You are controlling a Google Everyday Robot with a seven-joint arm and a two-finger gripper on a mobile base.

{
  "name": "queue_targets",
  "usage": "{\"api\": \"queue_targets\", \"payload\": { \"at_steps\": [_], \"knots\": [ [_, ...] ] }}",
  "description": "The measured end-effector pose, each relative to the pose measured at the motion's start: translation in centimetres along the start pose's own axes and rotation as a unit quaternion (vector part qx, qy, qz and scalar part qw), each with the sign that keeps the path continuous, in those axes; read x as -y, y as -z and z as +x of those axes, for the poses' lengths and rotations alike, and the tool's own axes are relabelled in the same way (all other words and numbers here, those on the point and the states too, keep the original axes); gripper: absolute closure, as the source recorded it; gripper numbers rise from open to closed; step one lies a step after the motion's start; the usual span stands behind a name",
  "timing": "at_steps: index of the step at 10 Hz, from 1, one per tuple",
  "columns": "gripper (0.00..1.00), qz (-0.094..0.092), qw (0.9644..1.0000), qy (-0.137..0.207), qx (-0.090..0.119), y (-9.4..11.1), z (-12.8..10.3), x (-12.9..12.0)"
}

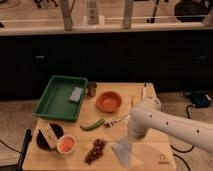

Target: Wipe red bowl with towel

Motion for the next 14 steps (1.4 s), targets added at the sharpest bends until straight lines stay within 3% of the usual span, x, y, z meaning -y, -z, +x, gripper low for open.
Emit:
{"api": "queue_targets", "payload": {
  "at_steps": [2,4,12,14],
  "knots": [
    [0.29,0.007,0.9999,0.009,0.004,-0.3,-0.2,-0.2],
    [0.20,0.016,0.9998,0.014,0.002,-0.9,-0.5,-0.6],
    [0.20,0.031,0.9983,0.048,-0.012,-3.5,-1.2,-1.6],
    [0.20,0.033,0.9980,0.053,-0.007,-4.8,-1.1,-1.7]
  ]
}}
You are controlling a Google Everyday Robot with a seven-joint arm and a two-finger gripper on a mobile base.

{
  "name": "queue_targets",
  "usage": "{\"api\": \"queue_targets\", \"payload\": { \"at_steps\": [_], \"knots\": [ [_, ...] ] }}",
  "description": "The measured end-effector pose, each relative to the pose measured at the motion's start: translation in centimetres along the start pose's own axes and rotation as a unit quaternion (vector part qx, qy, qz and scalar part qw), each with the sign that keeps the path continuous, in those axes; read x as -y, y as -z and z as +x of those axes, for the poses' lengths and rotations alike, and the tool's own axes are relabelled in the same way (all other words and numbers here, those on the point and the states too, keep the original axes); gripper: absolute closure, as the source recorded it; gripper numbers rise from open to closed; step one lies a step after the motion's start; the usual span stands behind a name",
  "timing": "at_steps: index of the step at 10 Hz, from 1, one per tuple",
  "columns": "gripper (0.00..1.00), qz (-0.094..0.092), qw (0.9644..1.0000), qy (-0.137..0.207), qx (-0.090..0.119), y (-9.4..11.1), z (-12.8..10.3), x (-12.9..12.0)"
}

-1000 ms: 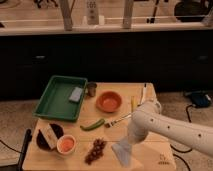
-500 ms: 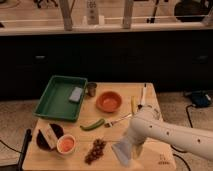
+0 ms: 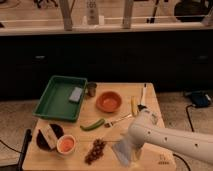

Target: Wipe red bowl with towel

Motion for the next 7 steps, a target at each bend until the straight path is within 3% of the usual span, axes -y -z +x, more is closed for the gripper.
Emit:
{"api": "queue_targets", "payload": {
  "at_steps": [4,7],
  "knots": [
    [0.20,-0.019,0.9996,0.015,0.015,-2.6,-0.3,-0.1],
    [0.20,-0.032,0.9992,0.014,0.018,-3.0,0.1,0.3]
  ]
}}
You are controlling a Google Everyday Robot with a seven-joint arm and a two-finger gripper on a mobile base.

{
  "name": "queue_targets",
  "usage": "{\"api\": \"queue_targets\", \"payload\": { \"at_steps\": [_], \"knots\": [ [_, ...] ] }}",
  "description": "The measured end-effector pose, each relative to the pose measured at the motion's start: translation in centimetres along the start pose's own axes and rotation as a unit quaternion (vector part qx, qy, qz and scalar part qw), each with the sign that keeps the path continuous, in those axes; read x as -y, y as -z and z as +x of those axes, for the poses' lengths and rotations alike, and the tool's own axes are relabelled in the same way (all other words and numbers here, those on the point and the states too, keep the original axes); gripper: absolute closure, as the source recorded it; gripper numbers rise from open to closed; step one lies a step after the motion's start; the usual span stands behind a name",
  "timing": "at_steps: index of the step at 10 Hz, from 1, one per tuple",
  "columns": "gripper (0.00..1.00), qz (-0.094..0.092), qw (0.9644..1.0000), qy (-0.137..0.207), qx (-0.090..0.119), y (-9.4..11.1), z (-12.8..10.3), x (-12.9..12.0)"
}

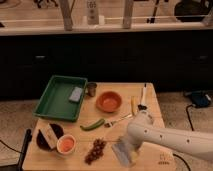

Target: Wipe red bowl with towel

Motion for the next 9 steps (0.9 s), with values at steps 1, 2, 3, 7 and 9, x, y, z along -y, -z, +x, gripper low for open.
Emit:
{"api": "queue_targets", "payload": {
  "at_steps": [1,2,3,7,9],
  "knots": [
    [0.25,-0.005,1.0000,-0.002,0.000,-0.1,0.3,0.1],
    [0.34,-0.007,1.0000,-0.001,-0.001,-0.1,0.4,0.2],
    [0.44,-0.009,1.0000,-0.002,0.000,-0.1,0.4,0.2],
    [0.85,-0.009,0.9999,-0.006,-0.001,1.1,0.7,0.3],
    [0.99,-0.004,1.0000,-0.006,0.000,1.9,0.7,0.4]
  ]
}}
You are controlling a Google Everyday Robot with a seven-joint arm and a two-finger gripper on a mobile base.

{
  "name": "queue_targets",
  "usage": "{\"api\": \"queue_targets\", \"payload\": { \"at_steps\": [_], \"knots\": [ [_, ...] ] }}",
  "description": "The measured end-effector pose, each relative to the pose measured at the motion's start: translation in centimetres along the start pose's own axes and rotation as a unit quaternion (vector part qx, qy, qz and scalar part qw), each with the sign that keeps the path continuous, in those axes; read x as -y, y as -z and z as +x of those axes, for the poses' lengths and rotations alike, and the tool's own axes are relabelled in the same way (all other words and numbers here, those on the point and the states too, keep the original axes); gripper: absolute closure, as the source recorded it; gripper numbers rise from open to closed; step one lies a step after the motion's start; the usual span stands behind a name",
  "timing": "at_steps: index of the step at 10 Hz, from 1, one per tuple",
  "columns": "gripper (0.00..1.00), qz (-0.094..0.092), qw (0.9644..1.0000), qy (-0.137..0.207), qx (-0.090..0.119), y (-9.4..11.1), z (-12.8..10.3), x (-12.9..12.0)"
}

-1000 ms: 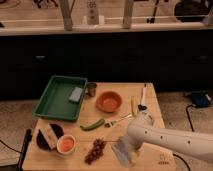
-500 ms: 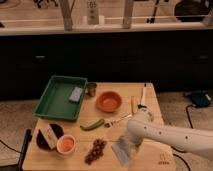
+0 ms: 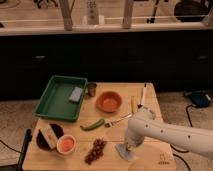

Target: Wipe red bowl with towel

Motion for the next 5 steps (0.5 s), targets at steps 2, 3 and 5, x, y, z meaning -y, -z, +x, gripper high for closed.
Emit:
{"api": "queue_targets", "payload": {
  "at_steps": [2,3,5],
  "knots": [
    [1.00,0.005,1.0000,0.000,0.002,0.8,0.0,0.0],
    [1.00,0.008,1.0000,0.001,0.004,1.2,-0.1,0.0],
    [1.00,0.016,0.9999,0.002,0.004,1.9,-0.3,0.1]
  ]
}}
